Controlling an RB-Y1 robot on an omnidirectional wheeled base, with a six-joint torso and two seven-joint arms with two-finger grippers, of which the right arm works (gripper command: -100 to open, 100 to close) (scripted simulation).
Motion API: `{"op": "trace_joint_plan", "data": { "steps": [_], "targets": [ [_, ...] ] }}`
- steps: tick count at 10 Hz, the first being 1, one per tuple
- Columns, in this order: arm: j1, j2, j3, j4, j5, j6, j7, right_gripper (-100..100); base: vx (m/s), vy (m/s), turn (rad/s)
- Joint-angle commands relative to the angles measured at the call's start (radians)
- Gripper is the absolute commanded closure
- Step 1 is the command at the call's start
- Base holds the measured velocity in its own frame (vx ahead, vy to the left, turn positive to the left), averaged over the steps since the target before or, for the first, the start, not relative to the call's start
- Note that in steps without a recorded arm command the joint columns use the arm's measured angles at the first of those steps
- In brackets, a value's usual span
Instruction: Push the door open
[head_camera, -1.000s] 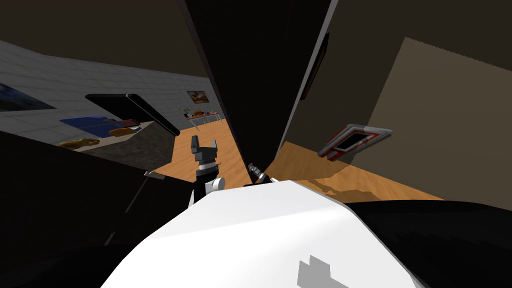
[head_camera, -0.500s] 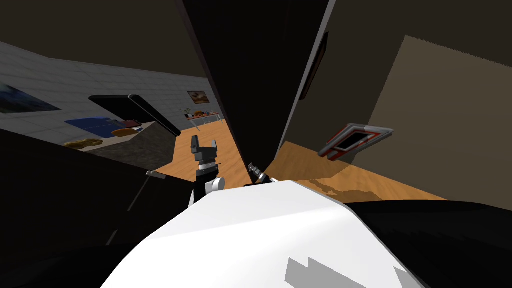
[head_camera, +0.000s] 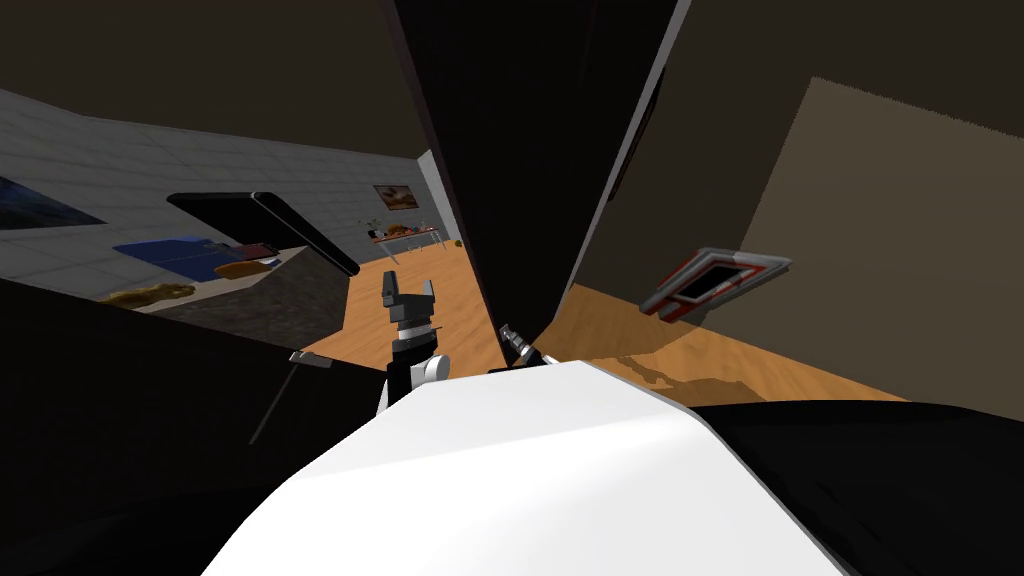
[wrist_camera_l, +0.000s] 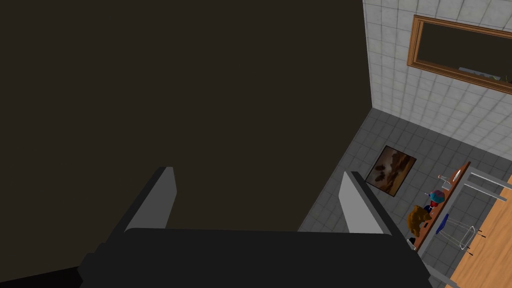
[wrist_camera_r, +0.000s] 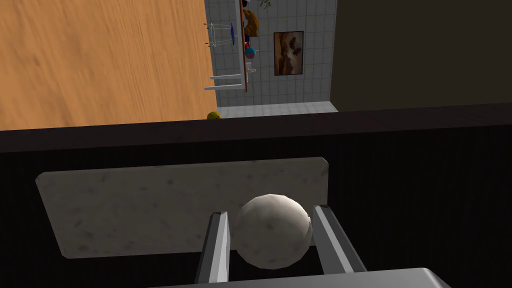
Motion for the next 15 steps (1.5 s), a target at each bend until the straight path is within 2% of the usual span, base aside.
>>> {"op": "trace_joint_plan", "data": {
  "steps": [1, 2, 13, 14, 15],
  "targets": [
    [-0.019, 0.007, -0.028, 0.019, -0.006, -0.011, 0.006, 100, 0.122, 0.154, -0.03],
    [-0.021, 0.01, -0.048, 0.026, -0.01, -0.012, 0.012, 100, 0.126, 0.148, -0.03],
    [-0.037, 0.035, -0.179, 0.07, -0.032, -0.02, 0.051, 100, 0.093, 0.112, -0.04],
    [-0.039, 0.041, -0.204, 0.079, -0.036, -0.021, 0.059, 100, 0.122, 0.126, -0.077],
    [-0.031, 0.044, -0.184, 0.08, -0.033, -0.024, 0.058, -100, -0.083, 0.029, -0.094]
  ]
}}
